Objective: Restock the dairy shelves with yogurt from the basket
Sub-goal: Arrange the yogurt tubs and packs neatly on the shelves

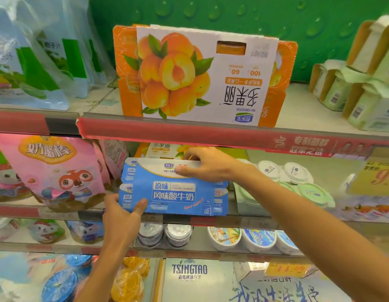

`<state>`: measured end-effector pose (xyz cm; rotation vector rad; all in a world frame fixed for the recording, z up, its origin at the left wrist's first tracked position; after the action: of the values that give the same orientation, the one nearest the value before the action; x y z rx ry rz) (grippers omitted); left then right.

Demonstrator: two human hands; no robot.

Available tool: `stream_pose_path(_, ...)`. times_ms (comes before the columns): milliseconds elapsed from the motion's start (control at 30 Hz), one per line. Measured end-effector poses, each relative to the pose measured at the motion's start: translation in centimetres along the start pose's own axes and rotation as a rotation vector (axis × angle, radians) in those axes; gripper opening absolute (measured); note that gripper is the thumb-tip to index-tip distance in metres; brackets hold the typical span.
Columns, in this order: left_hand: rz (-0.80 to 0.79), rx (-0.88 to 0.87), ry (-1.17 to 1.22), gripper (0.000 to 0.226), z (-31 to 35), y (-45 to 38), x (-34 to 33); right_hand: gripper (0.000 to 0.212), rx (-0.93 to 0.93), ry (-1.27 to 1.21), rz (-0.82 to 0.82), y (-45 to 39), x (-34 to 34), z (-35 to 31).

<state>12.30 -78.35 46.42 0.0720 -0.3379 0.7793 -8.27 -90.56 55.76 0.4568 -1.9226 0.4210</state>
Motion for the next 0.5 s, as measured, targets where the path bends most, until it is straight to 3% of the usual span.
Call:
stream_pose_path(100,0.014,0.004,0.007,0.043,-0.1,-0.2,0.1,0.070,0.083,0.160,0.107,1.2,-1.0,-0.5)
stream_pose_path(267,0.012,-0.017,-0.014,0.044,0.1,-1.1,-0.4,0.059,0.042,0.070,0.276,1.1,-0.9,0.0)
stream_pose_path(500,0.028,-0.020,-0.077,0.048,-0.7,-1.7,-0.6,0.057,0.128,0.126,0.447,1.6,-0.6,-1.2)
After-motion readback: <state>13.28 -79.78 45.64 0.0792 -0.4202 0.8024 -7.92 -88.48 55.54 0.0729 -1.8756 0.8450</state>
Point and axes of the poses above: each hand's wrist, its own y-axis away from the middle knuckle, its own x-axis out of the back of the hand, z = x × y, the point moved 10 cm from there along -y, towards the middle knuckle, and after that the axes turned 12 degrees about z, right-handed, at the moved point
